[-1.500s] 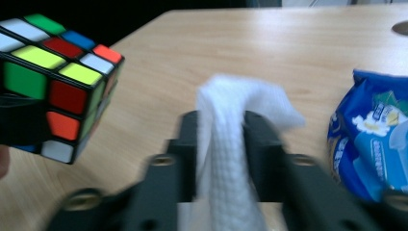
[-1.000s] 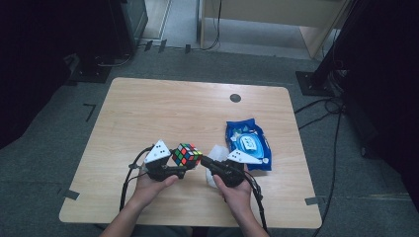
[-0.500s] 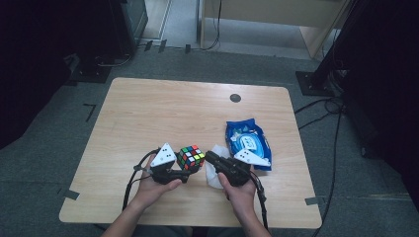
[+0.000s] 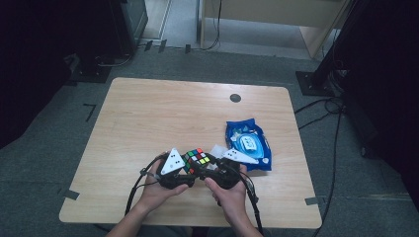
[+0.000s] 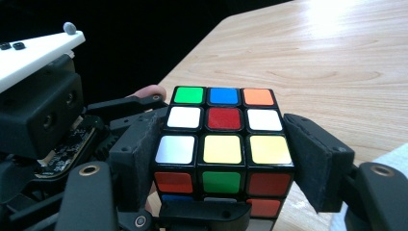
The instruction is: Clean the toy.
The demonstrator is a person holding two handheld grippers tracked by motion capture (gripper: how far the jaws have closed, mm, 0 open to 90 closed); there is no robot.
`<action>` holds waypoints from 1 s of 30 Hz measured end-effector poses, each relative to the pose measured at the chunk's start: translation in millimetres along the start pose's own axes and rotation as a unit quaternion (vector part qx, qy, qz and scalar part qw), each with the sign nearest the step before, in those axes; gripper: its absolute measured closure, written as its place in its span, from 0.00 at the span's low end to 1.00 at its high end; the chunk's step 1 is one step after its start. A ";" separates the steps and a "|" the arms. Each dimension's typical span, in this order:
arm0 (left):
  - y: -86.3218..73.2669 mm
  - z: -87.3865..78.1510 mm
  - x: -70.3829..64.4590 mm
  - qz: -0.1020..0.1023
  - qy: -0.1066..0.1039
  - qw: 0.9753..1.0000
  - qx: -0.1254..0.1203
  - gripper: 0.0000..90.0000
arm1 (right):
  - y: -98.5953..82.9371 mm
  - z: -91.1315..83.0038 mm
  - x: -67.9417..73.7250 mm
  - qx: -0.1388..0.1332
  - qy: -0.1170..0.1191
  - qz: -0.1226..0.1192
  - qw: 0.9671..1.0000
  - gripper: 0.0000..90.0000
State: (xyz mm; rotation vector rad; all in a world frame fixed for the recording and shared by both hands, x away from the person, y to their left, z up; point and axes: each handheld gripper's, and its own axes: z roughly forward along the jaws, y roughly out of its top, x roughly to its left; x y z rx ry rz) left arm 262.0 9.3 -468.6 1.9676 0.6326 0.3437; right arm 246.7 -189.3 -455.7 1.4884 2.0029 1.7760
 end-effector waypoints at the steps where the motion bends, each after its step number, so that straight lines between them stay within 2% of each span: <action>1: -0.2 0.1 -0.1 0.000 0.000 1.000 0.000 0.38 | 0.1 -0.4 0.7 0.002 -0.004 -0.002 1.000 0.38; 5: -0.9 2.1 -1.6 0.008 0.003 1.000 0.007 0.37 | -0.2 -0.1 2.3 0.009 -0.014 -0.020 1.000 0.39; 8: -0.7 3.8 -3.0 0.012 0.006 1.000 0.010 0.37 | 0.1 0.0 6.8 0.018 -0.029 -0.058 0.998 0.39; 9: -0.7 4.3 -3.8 0.013 0.008 1.000 0.010 0.37 | 0.4 0.3 9.0 0.024 -0.034 -0.079 0.996 0.39; 11: -0.6 4.3 -4.1 0.017 0.008 1.000 0.012 0.36 | 1.6 1.5 11.6 0.036 -0.036 -0.104 0.993 0.38; 12: -0.5 3.7 -4.0 0.018 0.010 1.000 0.010 0.36 | 2.6 2.3 11.8 0.045 -0.032 -0.110 0.992 0.38; 14: 0.9 0.9 -2.5 0.015 0.010 1.000 0.002 0.37 | 3.8 1.4 10.0 0.037 -0.022 -0.102 0.994 0.38; 16: 1.6 -2.5 5.0 -0.003 0.004 1.000 -0.003 0.38 | 6.6 -2.3 6.3 0.019 0.001 -0.079 0.997 0.33; 17: 1.3 -4.3 9.6 -0.015 0.001 1.000 -0.007 0.38 | 9.9 -6.5 2.2 -0.002 0.014 -0.060 0.998 0.28; 18: 0.5 -7.5 18.3 -0.041 -0.003 0.999 -0.012 0.38 | 11.9 -9.3 -0.8 -0.013 0.020 -0.051 0.998 0.28; 20: -0.7 -14.4 33.4 -0.076 -0.002 0.997 -0.021 0.38 | 14.6 -18.5 -11.5 -0.050 0.016 -0.032 0.998 0.30; 22: -0.8 -21.3 45.5 -0.104 -0.004 0.994 -0.031 0.38 | 9.9 -20.9 -21.7 -0.062 0.008 -0.028 0.998 0.32; 24: -0.3 -26.2 51.9 -0.121 -0.007 0.992 -0.041 0.38 | 0.6 -14.7 -25.5 -0.042 0.003 -0.039 0.998 0.31; 26: 0.3 -27.2 53.8 -0.133 -0.010 0.990 -0.046 0.38 | -12.1 -1.8 -21.8 -0.012 0.014 -0.059 0.998 0.29; 28: 1.0 -25.6 51.2 -0.135 -0.015 0.990 -0.046 0.38 | -18.8 8.5 -12.5 0.001 0.025 -0.078 0.997 0.26; 30: 2.2 -22.7 46.0 -0.132 -0.019 0.990 -0.043 0.38 | -23.6 18.6 -1.0 0.010 0.022 -0.103 0.994 0.24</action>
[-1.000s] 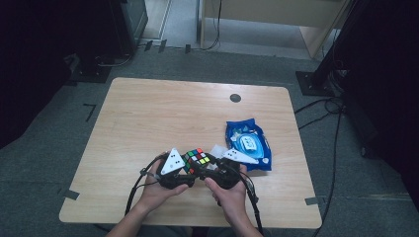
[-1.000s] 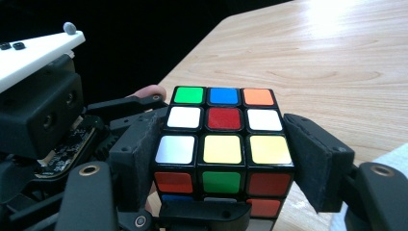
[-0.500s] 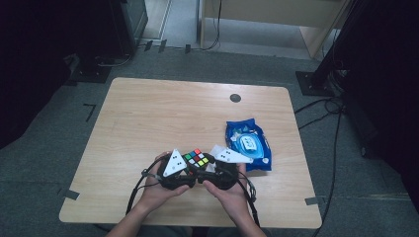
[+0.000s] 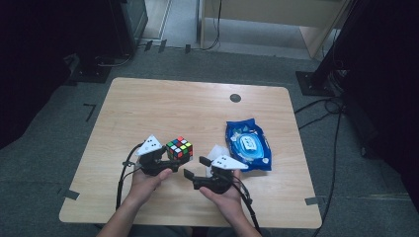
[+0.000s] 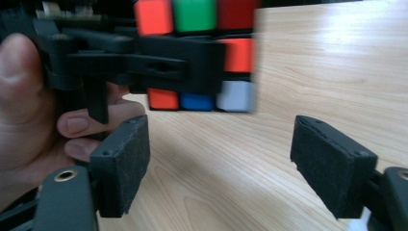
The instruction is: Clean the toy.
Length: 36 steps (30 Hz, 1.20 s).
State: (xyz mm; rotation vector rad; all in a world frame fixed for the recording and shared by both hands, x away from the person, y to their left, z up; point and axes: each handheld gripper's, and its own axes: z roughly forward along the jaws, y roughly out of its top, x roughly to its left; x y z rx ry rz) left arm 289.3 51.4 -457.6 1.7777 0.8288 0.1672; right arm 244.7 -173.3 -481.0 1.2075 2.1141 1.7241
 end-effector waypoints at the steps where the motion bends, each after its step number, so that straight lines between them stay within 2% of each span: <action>1: -0.1 0.7 -1.2 0.000 -0.001 1.000 0.000 0.38 | -0.8 5.0 5.9 -0.002 -0.007 -0.010 1.000 0.24; 6: -1.0 6.2 -11.1 0.003 -0.012 1.000 0.008 0.38 | -0.6 7.1 8.5 -0.019 -0.014 0.007 1.000 0.28; 8: -1.1 8.1 -14.9 0.007 -0.013 1.000 0.010 0.38 | -1.6 7.5 9.8 -0.019 -0.018 0.009 1.000 0.33; 12: -1.0 8.0 -15.6 0.012 -0.008 1.000 0.012 0.37 | -4.3 7.8 12.4 -0.018 -0.029 -0.011 0.999 0.37; 15: -1.1 8.5 -14.2 0.012 -0.013 1.000 0.022 0.37 | -4.7 7.7 13.3 -0.011 -0.040 -0.048 0.998 0.38; 17: -0.5 9.4 -12.8 0.012 -0.020 0.999 0.036 0.37 | -4.5 7.1 12.7 0.001 -0.049 -0.088 0.995 0.38; 19: 0.5 9.5 -11.7 0.012 -0.030 0.998 0.045 0.36 | -5.1 5.8 12.2 0.008 -0.060 -0.138 0.989 0.38; 21: 1.4 9.1 -11.3 0.009 -0.034 0.998 0.050 0.36 | -5.6 4.2 11.6 0.014 -0.069 -0.192 0.979 0.38; 23: 2.3 8.9 -11.2 0.007 -0.036 0.998 0.053 0.36 | -6.5 3.8 11.3 0.017 -0.078 -0.232 0.969 0.38; 26: 4.1 8.9 -10.4 0.000 -0.041 0.997 0.066 0.36 | -9.5 3.2 11.2 0.024 -0.090 -0.292 0.952 0.38; 27: 4.6 9.1 -9.9 -0.001 -0.042 0.997 0.071 0.36 | -10.8 3.2 11.3 0.028 -0.093 -0.318 0.943 0.38; 29: 4.9 10.9 -8.4 -0.008 -0.045 0.995 0.087 0.36 | -12.5 3.5 12.6 0.037 -0.103 -0.349 0.931 0.38; 30: 4.5 11.5 -7.7 -0.011 -0.046 0.994 0.095 0.36 | -12.7 3.5 12.9 0.039 -0.106 -0.358 0.927 0.38; 31: 4.1 11.7 -7.5 -0.011 -0.047 0.994 0.097 0.36 | -12.9 3.8 12.8 0.040 -0.109 -0.363 0.925 0.38; 32: 3.7 11.9 -7.8 -0.005 -0.045 0.994 0.101 0.37 | -13.2 4.2 12.7 0.042 -0.109 -0.363 0.924 0.38; 33: 3.6 11.5 -7.9 -0.002 -0.043 0.994 0.101 0.37 | -13.9 4.9 11.7 0.044 -0.106 -0.359 0.926 0.37; 34: 3.4 11.5 -8.2 -0.004 -0.041 0.994 0.099 0.37 | -14.1 5.2 10.6 0.044 -0.100 -0.350 0.930 0.37; 35: 3.3 11.0 -8.1 -0.005 -0.039 0.995 0.095 0.37 | -13.0 5.1 8.1 0.048 -0.089 -0.333 0.938 0.36; 36: 3.6 9.4 -6.7 -0.008 -0.035 0.996 0.086 0.37 | -11.9 4.5 5.8 0.051 -0.084 -0.322 0.942 0.35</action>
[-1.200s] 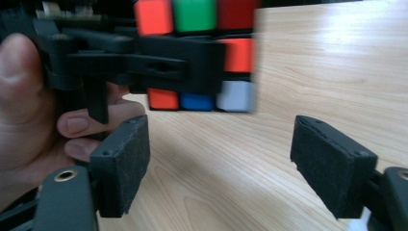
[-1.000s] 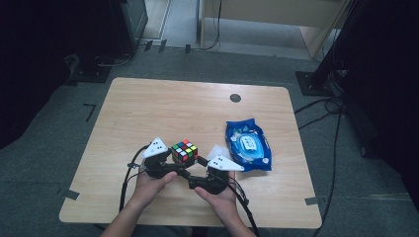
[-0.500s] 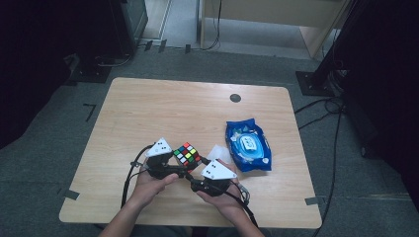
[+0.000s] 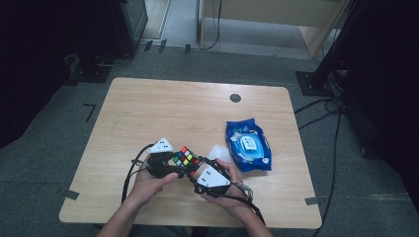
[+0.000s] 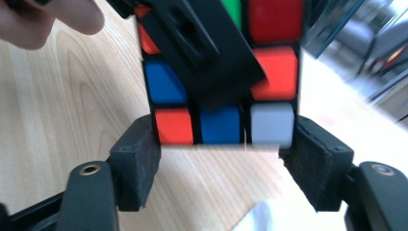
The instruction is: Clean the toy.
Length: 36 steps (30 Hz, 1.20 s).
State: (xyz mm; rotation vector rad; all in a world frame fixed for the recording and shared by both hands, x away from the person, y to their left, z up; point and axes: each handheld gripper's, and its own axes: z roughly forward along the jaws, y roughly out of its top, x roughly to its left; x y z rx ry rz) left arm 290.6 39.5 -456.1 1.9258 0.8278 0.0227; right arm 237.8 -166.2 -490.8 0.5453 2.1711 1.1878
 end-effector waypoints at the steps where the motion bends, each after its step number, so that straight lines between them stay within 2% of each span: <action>1: 0.2 -1.7 1.0 -0.003 0.002 1.000 -0.005 0.38 | -1.6 -1.5 -5.1 0.005 0.006 0.023 1.000 0.30; 2: 0.5 -4.6 2.9 -0.002 0.003 1.000 -0.014 0.38 | -3.0 -2.9 -8.7 0.009 0.010 0.038 0.999 0.28; 3: 0.6 -6.8 4.0 -0.004 0.006 1.000 -0.021 0.38 | -5.5 -5.4 -14.2 0.014 0.012 0.053 0.998 0.29; 6: 0.6 -14.8 11.0 0.000 0.014 0.999 -0.039 0.38 | -16.0 -15.0 -30.8 0.034 0.004 0.076 0.996 0.34; 8: -0.6 -16.0 13.9 0.002 0.014 0.999 -0.044 0.37 | -24.6 -18.7 -39.7 0.054 0.017 0.091 0.994 0.37; 9: -1.7 -15.7 14.3 0.005 0.015 0.999 -0.046 0.37 | -29.2 -17.8 -43.3 0.071 0.026 0.100 0.992 0.38; 11: -4.2 -13.1 13.6 0.013 0.018 0.999 -0.049 0.37 | -37.4 -13.6 -45.7 0.103 0.014 0.113 0.988 0.41; 13: -6.2 -9.8 12.1 0.019 0.019 0.998 -0.050 0.37 | -42.4 -8.0 -46.3 0.117 0.006 0.143 0.983 0.40; 14: -6.9 -8.6 11.6 0.022 0.020 0.998 -0.050 0.37 | -45.1 -4.2 -46.7 0.122 -0.002 0.165 0.979 0.41; 15: -7.5 -7.9 11.2 0.022 0.019 0.998 -0.050 0.37 | -47.0 -1.5 -47.7 0.130 -0.005 0.175 0.976 0.41; 17: -8.6 -7.2 11.1 0.027 0.019 0.998 -0.051 0.38 | -50.2 2.0 -48.9 0.135 -0.005 0.188 0.973 0.45; 22: -9.8 -6.8 11.3 0.028 0.019 0.998 -0.053 0.37 | -51.6 4.2 -47.8 0.132 0.005 0.194 0.972 0.55; 24: -10.2 -6.4 10.7 0.031 0.017 0.998 -0.051 0.37 | -51.9 3.7 -48.1 0.128 0.007 0.196 0.972 0.67; 28: -10.8 -5.0 7.8 0.038 0.015 0.998 -0.050 0.38 | -52.5 1.9 -48.9 0.128 -0.001 0.213 0.969 0.91; 30: -11.2 -4.2 6.6 0.042 0.015 0.998 -0.050 0.37 | -51.8 1.3 -48.8 0.130 -0.004 0.225 0.966 0.96; 31: -11.4 -3.8 6.1 0.044 0.015 0.998 -0.051 0.37 | -50.0 0.5 -48.0 0.130 -0.006 0.221 0.967 0.97; 32: -11.7 -3.5 5.7 0.047 0.015 0.997 -0.051 0.38 | -48.3 -0.5 -47.5 0.124 -0.005 0.222 0.967 0.97; 34: -12.6 -2.8 4.9 0.052 0.016 0.997 -0.053 0.37 | -39.6 -7.1 -47.9 0.088 0.005 0.233 0.968 0.97; 36: -14.2 -0.9 3.3 0.058 0.015 0.997 -0.054 0.38 | -25.4 -17.6 -49.1 0.048 0.002 0.236 0.971 0.97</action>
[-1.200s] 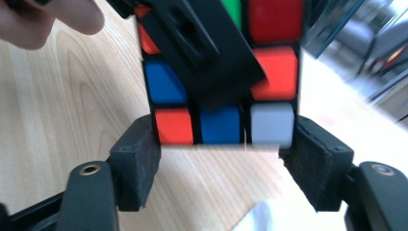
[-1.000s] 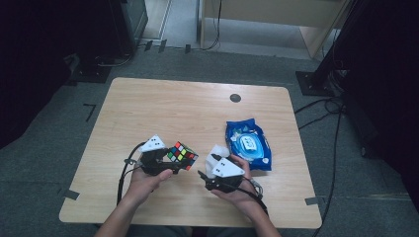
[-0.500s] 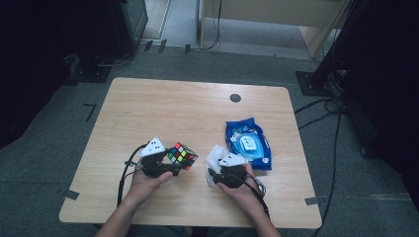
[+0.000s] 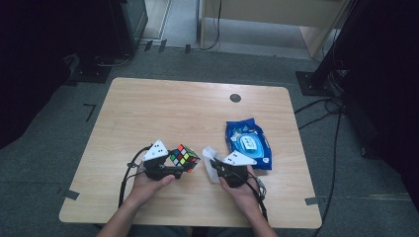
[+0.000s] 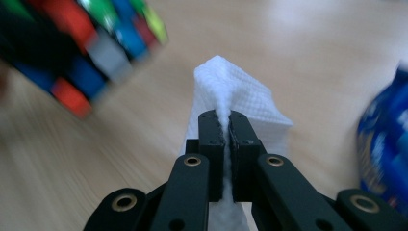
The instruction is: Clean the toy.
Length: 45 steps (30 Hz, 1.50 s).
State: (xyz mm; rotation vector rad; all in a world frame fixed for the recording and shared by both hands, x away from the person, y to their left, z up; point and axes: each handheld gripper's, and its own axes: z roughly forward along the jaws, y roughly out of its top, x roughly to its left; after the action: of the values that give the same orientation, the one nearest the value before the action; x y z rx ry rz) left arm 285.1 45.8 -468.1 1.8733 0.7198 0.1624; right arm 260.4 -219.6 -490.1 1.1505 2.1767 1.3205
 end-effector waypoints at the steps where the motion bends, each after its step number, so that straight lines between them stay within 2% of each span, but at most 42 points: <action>1: -0.8 1.3 -1.2 0.003 -0.001 1.000 0.002 0.37 | 6.8 -6.8 2.2 -0.021 0.002 0.003 1.000 0.97; 3: -2.1 4.3 -4.6 0.012 -0.005 1.000 0.004 0.38 | 19.7 -20.8 6.3 -0.065 0.014 0.018 0.998 0.97; 5: -2.8 7.2 -10.8 0.028 -0.011 1.000 0.007 0.38 | 30.5 -32.5 12.4 -0.103 0.045 0.030 0.993 0.97; 8: -3.4 10.9 -21.2 0.052 -0.022 0.998 0.007 0.37 | 38.3 -37.3 25.7 -0.126 0.083 0.019 0.988 0.97; 10: -3.1 12.0 -27.5 0.068 -0.027 0.997 0.006 0.38 | 40.1 -35.3 32.0 -0.122 0.099 0.015 0.987 0.97; 12: -2.9 12.0 -30.8 0.078 -0.021 0.997 0.005 0.38 | 38.8 -31.3 34.0 -0.115 0.098 0.012 0.988 0.97; 13: -2.9 11.8 -31.0 0.079 -0.018 0.997 0.005 0.38 | 37.3 -30.0 31.8 -0.119 0.105 0.021 0.987 0.97; 14: -2.9 10.9 -30.6 0.077 -0.018 0.997 0.001 0.38 | 36.4 -29.7 29.8 -0.117 0.106 0.029 0.987 0.97; 16: -0.6 6.7 -27.8 0.062 -0.031 0.997 -0.014 0.38 | 34.4 -28.4 27.2 -0.107 0.092 0.028 0.990 0.97; 18: 1.1 4.5 -26.0 0.059 -0.029 0.998 -0.017 0.38 | 30.4 -26.0 22.8 -0.111 0.092 0.042 0.989 0.97; 20: 1.5 2.5 -23.6 0.053 -0.032 0.998 -0.020 0.38 | 25.9 -20.2 18.1 -0.091 0.076 0.038 0.992 0.97; 22: 2.8 -0.3 -21.5 0.045 -0.033 0.998 -0.031 0.38 | 19.1 -13.4 12.4 -0.072 0.066 0.046 0.994 0.97; 23: 3.9 -1.5 -20.7 0.041 -0.034 0.998 -0.036 0.38 | 14.8 -8.1 9.4 -0.050 0.059 0.043 0.996 0.97; 25: 6.1 -4.3 -18.4 0.041 -0.032 0.998 -0.040 0.38 | 9.0 -2.8 6.3 -0.034 0.047 0.046 0.997 0.97; 27: 5.5 -5.7 -15.3 0.042 -0.025 0.998 -0.035 0.38 | 9.0 -4.7 4.1 -0.040 0.045 0.056 0.997 0.97; 32: 3.1 -3.1 -13.1 0.040 -0.018 0.999 -0.024 0.38 | 25.3 -26.0 8.2 -0.100 0.056 0.045 0.992 0.97; 34: 2.3 0.1 -16.6 0.048 -0.020 0.999 -0.016 0.38 | 32.8 -35.6 13.9 -0.132 0.088 0.047 0.986 0.97; 37: 1.9 4.0 -23.5 0.063 -0.021 0.998 -0.006 0.38 | 37.9 -39.1 25.1 -0.148 0.123 0.042 0.980 0.97; 39: 2.5 4.4 -26.0 0.066 -0.025 0.997 -0.005 0.38 | 37.6 -35.6 29.6 -0.139 0.134 0.040 0.980 0.97; 40: 2.4 5.1 -27.5 0.072 -0.020 0.997 -0.003 0.38 | 36.1 -33.2 30.7 -0.137 0.135 0.038 0.981 0.97; 42: 1.1 5.6 -27.1 0.071 -0.020 0.997 0.000 0.38 | 32.9 -30.4 27.7 -0.139 0.142 0.052 0.979 0.97; 43: 1.2 4.8 -26.6 0.069 -0.025 0.997 -0.003 0.38 | 31.7 -29.3 25.4 -0.136 0.137 0.053 0.980 0.97; 45: 2.9 2.3 -25.4 0.060 -0.036 0.997 -0.015 0.38 | 28.8 -26.7 21.6 -0.120 0.120 0.052 0.984 0.97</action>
State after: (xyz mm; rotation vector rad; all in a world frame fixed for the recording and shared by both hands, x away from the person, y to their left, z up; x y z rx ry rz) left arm 266.8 29.3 -461.0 1.8838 0.5547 0.1808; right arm 243.3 -211.2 -449.6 1.0713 2.0632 1.7937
